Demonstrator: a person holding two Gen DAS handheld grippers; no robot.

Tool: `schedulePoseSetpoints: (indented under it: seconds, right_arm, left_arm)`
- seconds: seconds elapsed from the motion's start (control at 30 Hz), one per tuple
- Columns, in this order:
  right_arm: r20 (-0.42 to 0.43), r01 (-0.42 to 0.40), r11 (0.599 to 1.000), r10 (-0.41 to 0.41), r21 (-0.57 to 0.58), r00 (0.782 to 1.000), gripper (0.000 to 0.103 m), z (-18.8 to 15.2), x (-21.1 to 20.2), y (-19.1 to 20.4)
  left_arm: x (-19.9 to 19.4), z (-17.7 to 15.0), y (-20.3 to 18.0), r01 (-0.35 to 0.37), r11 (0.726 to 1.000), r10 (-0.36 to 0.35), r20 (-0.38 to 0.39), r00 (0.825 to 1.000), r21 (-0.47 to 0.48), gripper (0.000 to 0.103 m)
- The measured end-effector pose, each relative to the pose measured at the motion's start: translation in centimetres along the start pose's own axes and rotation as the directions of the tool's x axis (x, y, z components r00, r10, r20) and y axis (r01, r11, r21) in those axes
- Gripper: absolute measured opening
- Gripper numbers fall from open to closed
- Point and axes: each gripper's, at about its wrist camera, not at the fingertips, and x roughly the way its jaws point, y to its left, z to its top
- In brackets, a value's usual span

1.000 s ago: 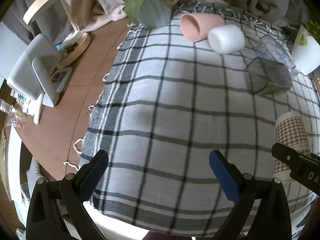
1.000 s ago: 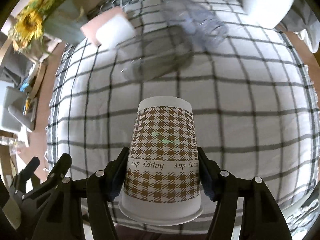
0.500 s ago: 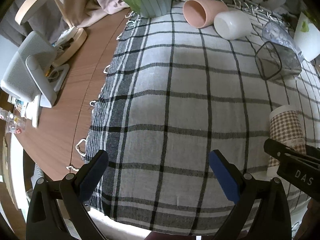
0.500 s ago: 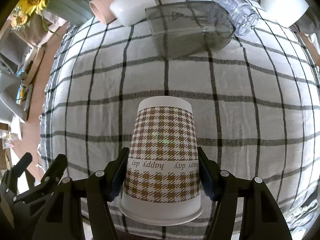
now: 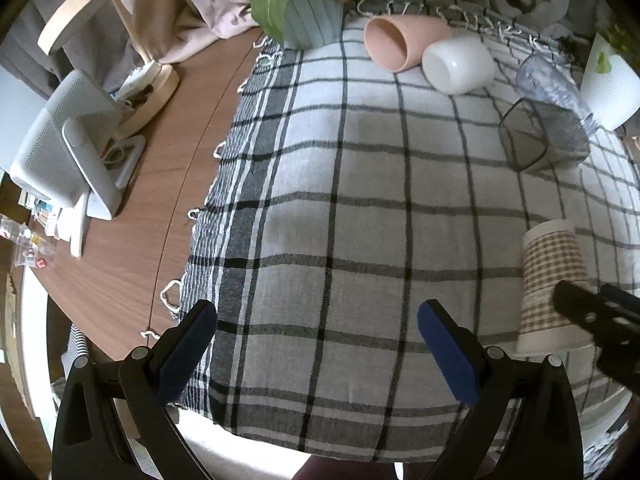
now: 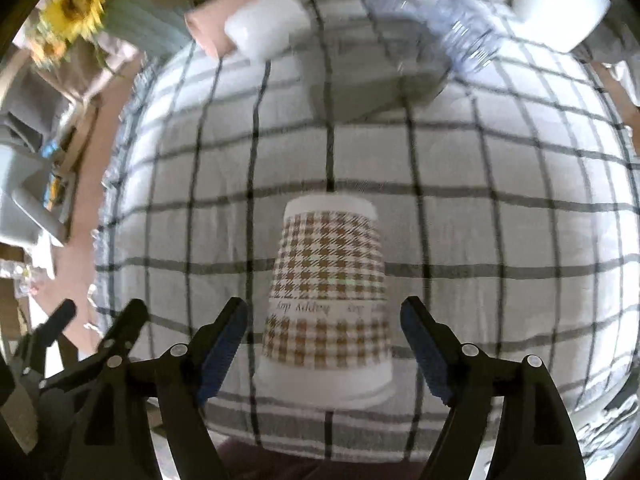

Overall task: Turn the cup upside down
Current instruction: 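Lift the paper cup with the right tool and bring it toward the left tool, then close the left tool on the paper cup while the right tool releases it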

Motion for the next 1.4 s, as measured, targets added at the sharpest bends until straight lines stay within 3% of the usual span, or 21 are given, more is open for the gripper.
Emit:
schedulePoseSetpoints:
  seconds: [0.3, 0.47, 0.6, 0.67, 0.77, 0.87, 1.27, 1.4]
  right_arm:
    - [0.181, 0.022, 0.993, -0.042, 0.112, 0.983, 0.08, 0.0, -7.4, -4.4]
    - [0.218, 0.023, 0.982, -0.064, 0.186, 0.974, 0.08, 0.4, -8.7, -7.3]
    - [0.216, 0.016, 0.971, -0.069, 0.239, 0.974, 0.08, 0.3, -8.9, -9.7]
    - [0.21, 0.014, 0.964, -0.073, 0.267, 0.975, 0.08, 0.4, -8.7, -10.9]
    - [0.197, 0.004, 0.951, -0.068, 0.31, 0.978, 0.08, 0.4, -8.4, -12.5]
    - [0.19, 0.006, 0.944, -0.073, 0.33, 0.979, 0.08, 0.6, -8.0, -13.7]
    - [0.144, -0.015, 0.942, -0.036, 0.334, 0.989, 0.08, 1.7, -6.0, -15.2]
    - [0.137, -0.018, 0.946, -0.028, 0.324, 0.99, 0.08, 1.9, -5.8, -15.1]
  left_arm:
    - [-3.2, 1.9, -4.6, 0.119, 0.989, -0.121, 0.023, 0.992, 0.089, 0.102]
    - [-3.5, 3.3, -8.3, 0.17, 0.972, -0.173, 0.003, 0.985, 0.16, 0.102]
    - [-3.3, 4.1, -11.3, 0.22, 0.951, -0.216, -0.042, 0.976, 0.216, 0.102]
    - [-2.5, 4.5, -12.4, 0.277, 0.937, -0.259, -0.105, 0.96, 0.214, 0.1]
    - [-1.3, 5.1, -14.0, 0.29, 0.929, -0.259, -0.153, 0.954, 0.23, 0.099]
    - [0.2, 5.5, -15.0, 0.329, 0.921, -0.284, -0.221, 0.933, 0.209, 0.096]
    - [3.4, 6.5, -16.3, 0.319, 0.937, -0.262, -0.315, 0.912, 0.145, 0.081]
    - [4.1, 7.1, -15.8, 0.31, 0.94, -0.252, -0.318, 0.914, 0.144, 0.064]
